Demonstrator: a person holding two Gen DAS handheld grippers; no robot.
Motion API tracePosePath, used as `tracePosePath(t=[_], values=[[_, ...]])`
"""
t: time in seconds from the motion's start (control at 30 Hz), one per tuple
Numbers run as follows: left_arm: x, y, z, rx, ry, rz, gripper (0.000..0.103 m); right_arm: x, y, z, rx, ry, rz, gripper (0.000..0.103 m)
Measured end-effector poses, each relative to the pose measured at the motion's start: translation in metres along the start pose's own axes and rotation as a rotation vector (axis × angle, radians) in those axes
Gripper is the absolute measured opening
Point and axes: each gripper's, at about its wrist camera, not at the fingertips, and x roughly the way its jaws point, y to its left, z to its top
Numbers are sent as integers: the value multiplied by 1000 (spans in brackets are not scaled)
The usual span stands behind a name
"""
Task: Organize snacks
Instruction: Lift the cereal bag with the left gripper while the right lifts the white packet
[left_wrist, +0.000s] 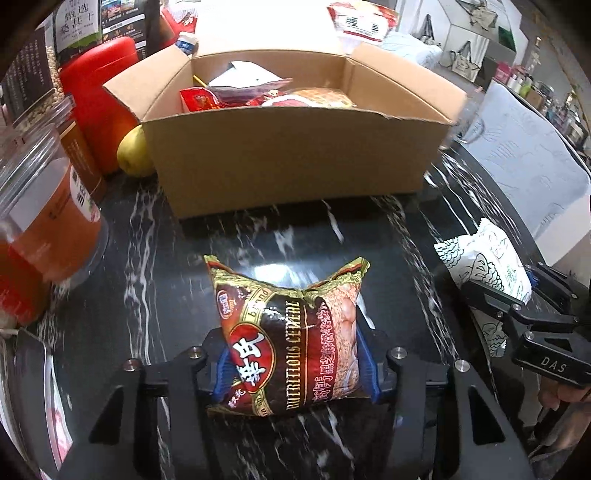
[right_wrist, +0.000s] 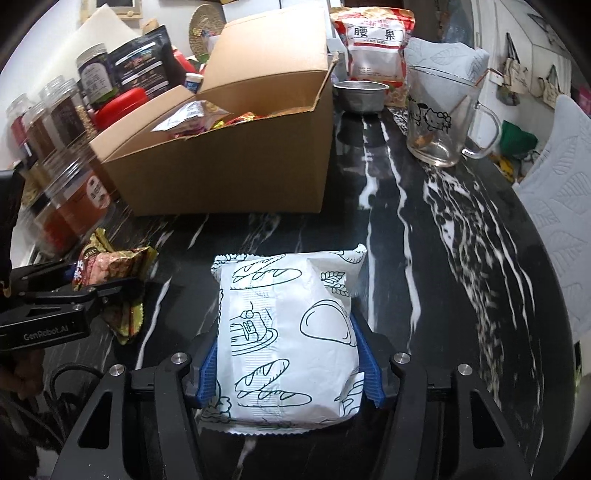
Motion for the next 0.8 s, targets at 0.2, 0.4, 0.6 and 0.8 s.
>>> tracePosePath(t=[0.2, 0.4, 0.6, 0.8], values=[[-14, -10, -19, 41, 17, -19, 52, -19, 14, -18, -27, -6, -5, 61], [-17, -15, -29, 77, 48, -54, 52, -28, 23, -36, -23, 31, 49, 61], [-10, -17, -25, 66, 57, -51, 56, -24, 33, -41, -22, 48, 74, 69], [2, -41, -24, 139, 38, 15, 65, -20, 41, -39, -51, 40, 42, 72]])
